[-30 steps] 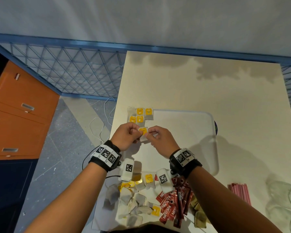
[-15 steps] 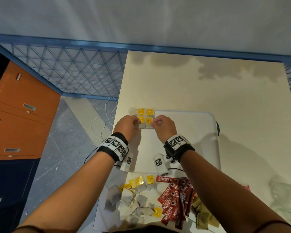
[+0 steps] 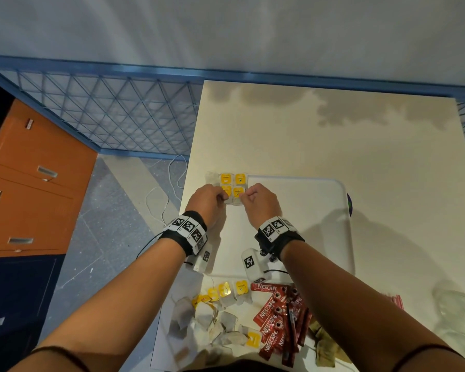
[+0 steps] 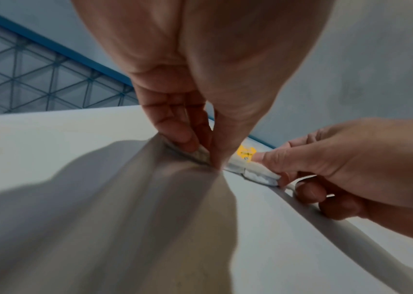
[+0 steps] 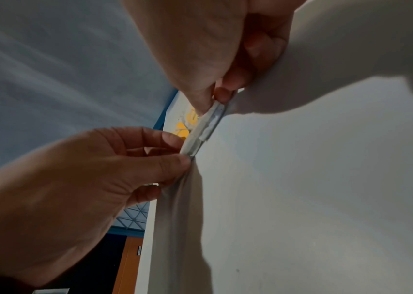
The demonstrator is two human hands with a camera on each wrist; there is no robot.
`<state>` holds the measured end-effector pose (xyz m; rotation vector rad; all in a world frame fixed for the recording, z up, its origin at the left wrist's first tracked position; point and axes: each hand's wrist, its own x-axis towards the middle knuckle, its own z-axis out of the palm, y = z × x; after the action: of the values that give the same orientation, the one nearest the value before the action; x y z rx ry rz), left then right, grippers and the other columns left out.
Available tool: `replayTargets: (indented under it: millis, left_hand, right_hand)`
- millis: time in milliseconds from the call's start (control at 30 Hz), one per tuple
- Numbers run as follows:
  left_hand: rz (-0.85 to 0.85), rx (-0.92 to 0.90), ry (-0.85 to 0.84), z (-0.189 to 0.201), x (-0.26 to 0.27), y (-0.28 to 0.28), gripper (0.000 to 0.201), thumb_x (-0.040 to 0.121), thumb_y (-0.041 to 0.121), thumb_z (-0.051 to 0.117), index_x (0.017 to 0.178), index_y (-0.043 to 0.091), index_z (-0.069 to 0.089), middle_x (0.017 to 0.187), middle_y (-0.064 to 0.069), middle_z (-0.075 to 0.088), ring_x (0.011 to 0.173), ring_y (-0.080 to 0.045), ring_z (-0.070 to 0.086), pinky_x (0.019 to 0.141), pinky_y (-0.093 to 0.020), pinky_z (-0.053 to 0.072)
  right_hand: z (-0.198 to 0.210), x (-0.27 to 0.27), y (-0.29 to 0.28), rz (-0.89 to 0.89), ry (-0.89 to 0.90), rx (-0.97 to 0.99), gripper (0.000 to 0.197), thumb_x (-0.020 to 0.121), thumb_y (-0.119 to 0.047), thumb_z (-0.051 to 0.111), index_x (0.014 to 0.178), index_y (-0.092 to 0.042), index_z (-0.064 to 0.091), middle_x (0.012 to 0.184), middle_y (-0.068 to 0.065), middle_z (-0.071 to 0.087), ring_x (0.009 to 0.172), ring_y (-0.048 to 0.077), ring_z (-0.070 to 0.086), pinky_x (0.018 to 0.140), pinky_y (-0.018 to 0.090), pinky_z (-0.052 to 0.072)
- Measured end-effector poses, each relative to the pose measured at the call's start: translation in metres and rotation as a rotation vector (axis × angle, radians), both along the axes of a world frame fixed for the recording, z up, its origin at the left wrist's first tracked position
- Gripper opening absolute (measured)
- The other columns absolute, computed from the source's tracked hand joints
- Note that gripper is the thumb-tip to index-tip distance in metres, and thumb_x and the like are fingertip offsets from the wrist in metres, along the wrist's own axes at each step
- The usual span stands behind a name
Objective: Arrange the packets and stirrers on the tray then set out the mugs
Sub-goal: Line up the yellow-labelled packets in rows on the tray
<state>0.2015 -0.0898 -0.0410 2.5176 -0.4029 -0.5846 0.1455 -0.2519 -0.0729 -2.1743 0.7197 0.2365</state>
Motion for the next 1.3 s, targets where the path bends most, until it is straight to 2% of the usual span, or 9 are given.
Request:
replayTargets:
  millis: [133,233,367,500,700,933,1033,1133,1300]
  left_hand:
    - [0.041,-0.020,-0.002,0.003,-0.006,0.012,0.020,0.088,0.008,0.066,0.101,0.021,0.073,0.104,-0.002,0.065,0.093,-0.018,0.062,0.087,-0.031,0.049]
    - [0.117,0.015,-0.023,0.005,-0.015,0.028,0.017,0.088,0.015,0.067,0.103,0.022,0.069,0.102,0.000,0.060,0.088,-0.015,0.056,0.080,-0.028,0.044]
    - [0.198,0.099,0.070,0.006,-0.032,0.052,0.025,0.087,0.025,0.072,0.108,0.020,0.061,0.102,-0.002,0.060,0.092,-0.022,0.060,0.085,-0.038,0.053]
    - [0.188,0.081,0.156,0.003,-0.058,0.065,0.032,0.088,0.019,0.072,0.115,0.018,0.057,0.086,0.006,0.064,0.088,-0.021,0.062,0.084,-0.037,0.054]
    - [0.215,0.075,0.155,0.000,-0.088,0.063,0.027,0.091,0.007,0.059,0.117,0.015,0.057,0.098,-0.008,0.067,0.093,-0.030,0.063,0.084,-0.040,0.053]
    - [0.222,0.031,0.132,0.004,-0.087,0.057,0.027,0.092,0.004,0.058,0.118,0.011,0.061,0.101,-0.010,0.069,0.094,-0.031,0.063,0.088,-0.042,0.054]
    - [0.216,0.022,0.137,0.006,-0.088,0.057,0.027,0.093,0.006,0.060,0.120,0.011,0.060,0.101,-0.010,0.069,0.095,-0.031,0.063,0.090,-0.043,0.053]
    - [0.215,0.029,0.142,0.007,-0.092,0.063,0.021,0.092,0.015,0.064,0.113,0.015,0.060,0.089,-0.004,0.067,0.087,-0.027,0.064,0.085,-0.041,0.054]
    - [0.124,0.027,0.179,0.016,-0.112,0.081,0.022,0.091,0.020,0.066,0.113,0.019,0.060,0.093,0.002,0.068,0.089,-0.020,0.064,0.085,-0.031,0.051]
  right_hand:
    - [0.006,-0.011,-0.008,0.034,-0.044,0.016,0.018,0.092,-0.049,0.065,0.099,-0.033,0.060,0.088,-0.016,0.064,0.091,0.016,0.066,0.084,0.038,0.056]
    - [0.007,-0.029,-0.019,0.110,-0.046,-0.021,0.021,0.094,-0.044,0.066,0.108,-0.029,0.064,0.103,-0.015,0.059,0.097,0.011,0.064,0.089,0.036,0.054]
    - [0.008,-0.063,-0.029,0.166,-0.088,-0.045,0.024,0.094,-0.039,0.069,0.114,-0.027,0.067,0.111,-0.018,0.053,0.106,0.008,0.060,0.094,0.029,0.051]
    - [0.014,-0.095,-0.028,0.218,-0.088,-0.024,0.026,0.094,-0.036,0.070,0.117,-0.024,0.067,0.118,-0.012,0.058,0.111,0.009,0.059,0.098,0.028,0.048]
    - [0.024,-0.123,-0.020,0.227,-0.067,0.076,0.026,0.094,-0.034,0.072,0.118,-0.025,0.067,0.114,-0.013,0.060,0.103,0.004,0.058,0.094,0.026,0.050]
    - [0.026,-0.139,-0.010,0.243,-0.068,0.091,0.026,0.093,-0.034,0.073,0.116,-0.026,0.067,0.109,-0.016,0.059,0.098,0.001,0.057,0.091,0.025,0.051]
    - [0.029,-0.145,-0.009,0.265,-0.057,0.095,0.025,0.093,-0.035,0.073,0.116,-0.026,0.067,0.104,-0.021,0.057,0.089,-0.008,0.054,0.085,0.020,0.046]
    - [0.037,-0.151,-0.008,0.289,-0.056,0.132,0.026,0.093,-0.032,0.073,0.117,-0.023,0.068,0.108,-0.014,0.062,0.088,-0.015,0.052,0.078,0.007,0.040]
    - [0.050,-0.165,-0.006,0.421,-0.068,0.081,0.024,0.094,-0.033,0.072,0.116,-0.023,0.070,0.113,-0.008,0.064,0.090,-0.005,0.056,0.078,0.008,0.040]
